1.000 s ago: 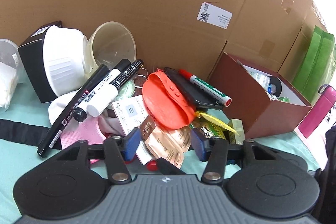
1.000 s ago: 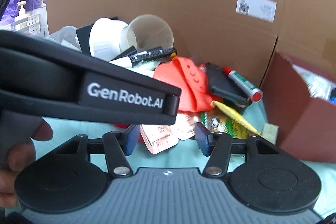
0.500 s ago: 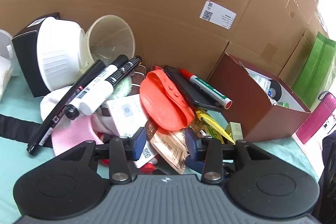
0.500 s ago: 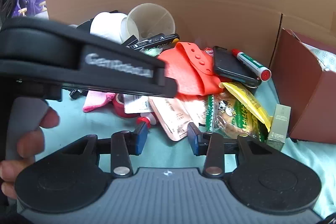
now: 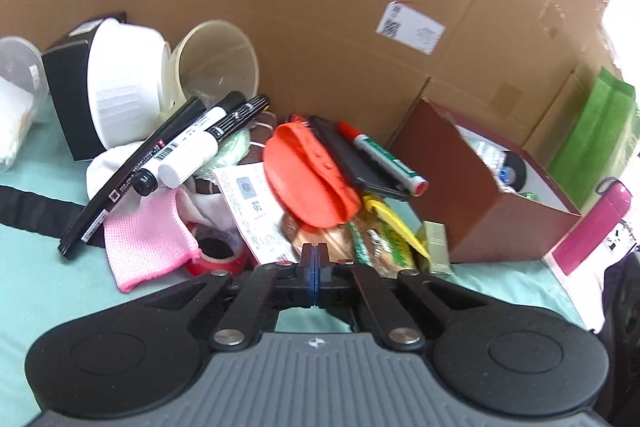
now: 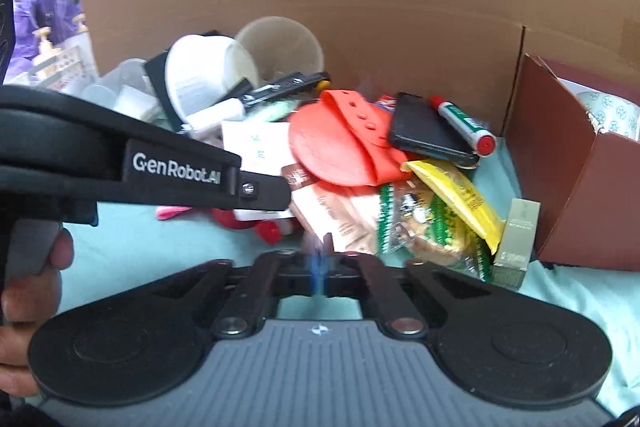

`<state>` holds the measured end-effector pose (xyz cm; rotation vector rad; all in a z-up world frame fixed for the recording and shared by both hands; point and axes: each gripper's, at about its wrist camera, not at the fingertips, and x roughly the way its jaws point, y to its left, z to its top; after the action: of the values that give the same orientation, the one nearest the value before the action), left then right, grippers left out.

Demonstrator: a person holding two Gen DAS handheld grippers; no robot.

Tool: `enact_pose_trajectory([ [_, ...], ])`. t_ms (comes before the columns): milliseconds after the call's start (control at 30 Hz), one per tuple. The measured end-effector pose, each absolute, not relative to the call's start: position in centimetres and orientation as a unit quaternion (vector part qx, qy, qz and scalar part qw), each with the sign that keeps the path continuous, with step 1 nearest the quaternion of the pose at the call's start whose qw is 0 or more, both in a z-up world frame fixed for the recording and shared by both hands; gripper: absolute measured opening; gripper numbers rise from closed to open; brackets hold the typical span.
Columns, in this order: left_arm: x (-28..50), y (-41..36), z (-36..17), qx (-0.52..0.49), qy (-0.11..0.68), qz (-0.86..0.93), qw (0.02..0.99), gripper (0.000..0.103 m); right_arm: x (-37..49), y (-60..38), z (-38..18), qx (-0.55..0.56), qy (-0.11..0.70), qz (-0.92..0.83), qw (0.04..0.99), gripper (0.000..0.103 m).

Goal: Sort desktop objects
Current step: 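Grasp copper sachets with the left gripper while the right gripper grasps another sachet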

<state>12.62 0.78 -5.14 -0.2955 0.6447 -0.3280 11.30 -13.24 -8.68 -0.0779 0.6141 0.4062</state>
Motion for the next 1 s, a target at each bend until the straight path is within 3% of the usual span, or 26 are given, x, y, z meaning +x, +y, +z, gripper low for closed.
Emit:
enact_pose_trajectory([
  [167,12.0,0.4,-4.9,-0.130,0.298,-0.153,0.933,0.003,10.2,-13.0,-8.5,-0.059,0.284,0.182,0.940,0.000],
  [233,12.3,0.6,-5.0,-0.136,0.296,-0.153,0.933,0.026,10.5,-12.9,-8.5,-0.064,0.288,0.181,0.938,0.008],
  [267,12.5,0.7,-5.0,-0.140,0.294,-0.148,0.934,0.047,10.6,-12.7,-8.6,-0.077,0.292,0.184,0.936,0.022],
  [300,12.7,0.7,-5.1,-0.141,0.291,-0.141,0.936,0.055,10.5,-12.4,-8.7,-0.090,0.289,0.186,0.935,0.030],
  [333,13.0,0.7,-5.1,-0.137,0.288,-0.136,0.938,0.055,10.3,-12.1,-8.8,-0.105,0.284,0.186,0.935,0.038],
  [700,15.4,0.7,-5.6,-0.126,0.300,-0.154,0.933,0.049,12.1,-9.4,-9.9,-0.248,0.250,0.168,0.921,0.033],
  [733,15.4,0.8,-5.6,-0.128,0.303,-0.157,0.931,0.049,12.1,-9.2,-10.1,-0.262,0.247,0.175,0.916,0.018],
  [767,15.2,0.8,-5.6,-0.129,0.306,-0.159,0.930,0.049,12.1,-9.1,-10.2,-0.267,0.251,0.187,0.911,0.012],
  [867,14.4,1.0,-5.5,-0.122,0.309,-0.161,0.929,0.051,11.4,-9.3,-9.7,-0.261,0.246,0.190,0.914,0.007],
  [1000,12.7,1.4,-5.4,-0.140,0.314,-0.163,0.925,0.062,9.9,-11.0,-8.2,-0.197,0.250,0.226,0.921,0.003],
])
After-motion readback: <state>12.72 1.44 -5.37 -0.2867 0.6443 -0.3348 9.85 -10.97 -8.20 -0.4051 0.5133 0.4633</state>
